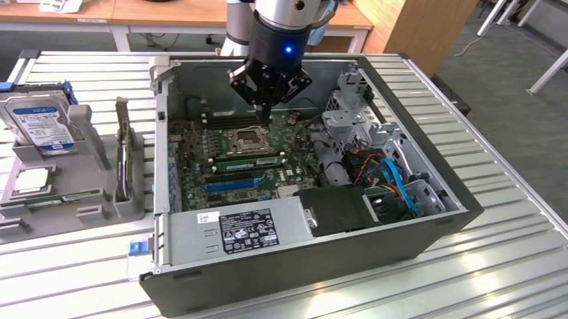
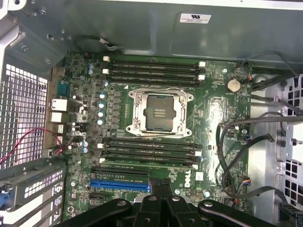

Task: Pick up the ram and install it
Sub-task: 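Press down the ram until it locks into place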

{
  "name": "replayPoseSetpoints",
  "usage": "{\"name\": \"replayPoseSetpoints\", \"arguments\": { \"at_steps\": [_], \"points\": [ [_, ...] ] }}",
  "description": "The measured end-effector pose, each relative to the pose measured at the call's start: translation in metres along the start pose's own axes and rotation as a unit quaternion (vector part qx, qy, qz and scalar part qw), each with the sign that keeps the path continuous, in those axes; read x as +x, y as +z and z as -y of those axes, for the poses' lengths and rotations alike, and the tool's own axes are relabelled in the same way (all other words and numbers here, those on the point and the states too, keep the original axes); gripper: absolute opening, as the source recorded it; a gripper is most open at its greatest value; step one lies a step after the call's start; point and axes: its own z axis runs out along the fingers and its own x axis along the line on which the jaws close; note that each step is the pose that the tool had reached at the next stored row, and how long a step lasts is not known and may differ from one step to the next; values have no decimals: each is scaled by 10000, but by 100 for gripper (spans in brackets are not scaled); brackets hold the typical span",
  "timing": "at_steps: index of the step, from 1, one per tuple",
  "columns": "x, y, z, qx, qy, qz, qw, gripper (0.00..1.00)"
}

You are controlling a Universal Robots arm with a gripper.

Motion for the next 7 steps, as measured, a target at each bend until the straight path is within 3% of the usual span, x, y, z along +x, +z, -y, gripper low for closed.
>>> {"name": "replayPoseSetpoints", "arguments": {
  "at_steps": [7],
  "points": [
    [0, -1, 0, -1, 11, 1, 10000, 10]
  ]
}}
